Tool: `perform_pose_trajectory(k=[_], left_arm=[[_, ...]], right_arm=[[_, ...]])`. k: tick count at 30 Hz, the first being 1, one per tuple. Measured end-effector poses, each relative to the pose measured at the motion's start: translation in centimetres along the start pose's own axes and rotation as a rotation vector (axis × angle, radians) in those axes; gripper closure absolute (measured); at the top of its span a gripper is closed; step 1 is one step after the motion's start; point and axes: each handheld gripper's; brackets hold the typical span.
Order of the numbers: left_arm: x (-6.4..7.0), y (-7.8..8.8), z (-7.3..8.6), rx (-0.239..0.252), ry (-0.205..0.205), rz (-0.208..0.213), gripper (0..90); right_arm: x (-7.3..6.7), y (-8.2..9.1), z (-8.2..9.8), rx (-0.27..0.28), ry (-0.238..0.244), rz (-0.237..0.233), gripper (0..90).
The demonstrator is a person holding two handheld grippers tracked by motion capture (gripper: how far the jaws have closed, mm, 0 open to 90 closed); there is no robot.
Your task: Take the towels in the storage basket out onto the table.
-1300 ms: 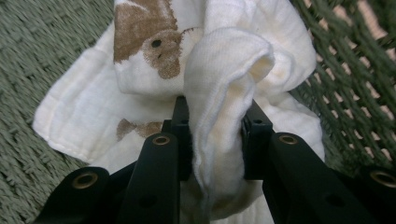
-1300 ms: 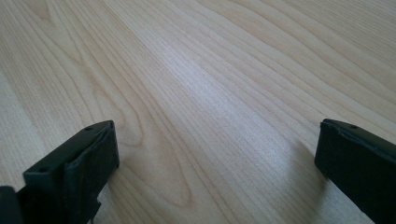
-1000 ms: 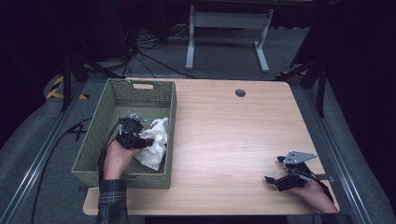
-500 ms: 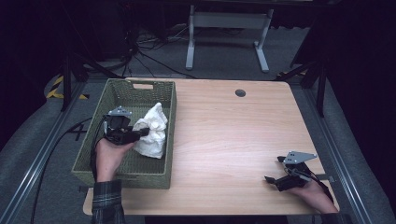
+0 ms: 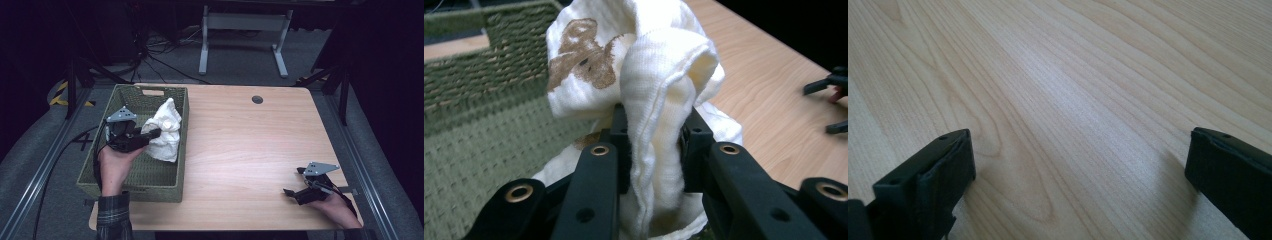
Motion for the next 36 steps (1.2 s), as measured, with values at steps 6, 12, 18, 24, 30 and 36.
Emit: perform_pose_trajectory(k=[6,12,18,24,30,36], left_arm=[[0.9,0.3,-0.8,0.023,-0.006,0.035,75.1],[1.9,0.0,-1.8,0.049,-0.015,0.079,75.3],[3.2,-0.7,-3.0,0.059,-0.021,0.129,75.4],[5.0,-2.3,-3.8,0.04,-0.056,0.194,75.5],[7.0,-3.8,-4.5,0.014,-0.085,0.219,75.5],[8.6,-5.1,-4.6,-0.003,-0.102,0.24,75.5]], right_arm=[[0.0,0.0,0.0,0.0,0.0,0.0,0.0],[0.0,0.0,0.0,0.0,-0.001,0.001,0.0],[0.0,0.0,0.0,0.0,0.0,0.001,0.0],[0.1,0.0,0.0,0.002,-0.006,0.003,0.1],[0.1,0.0,0.0,0.001,-0.001,0.005,0.0],[0.1,0.0,0.0,0.001,-0.001,0.005,0.0]])
Point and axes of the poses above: each handheld gripper's, and its own axes: y roughly backward along the jaws, z roughly out of its underside, x roughly to its right, and after that the axes turned 9 degrees about -z, right-handed
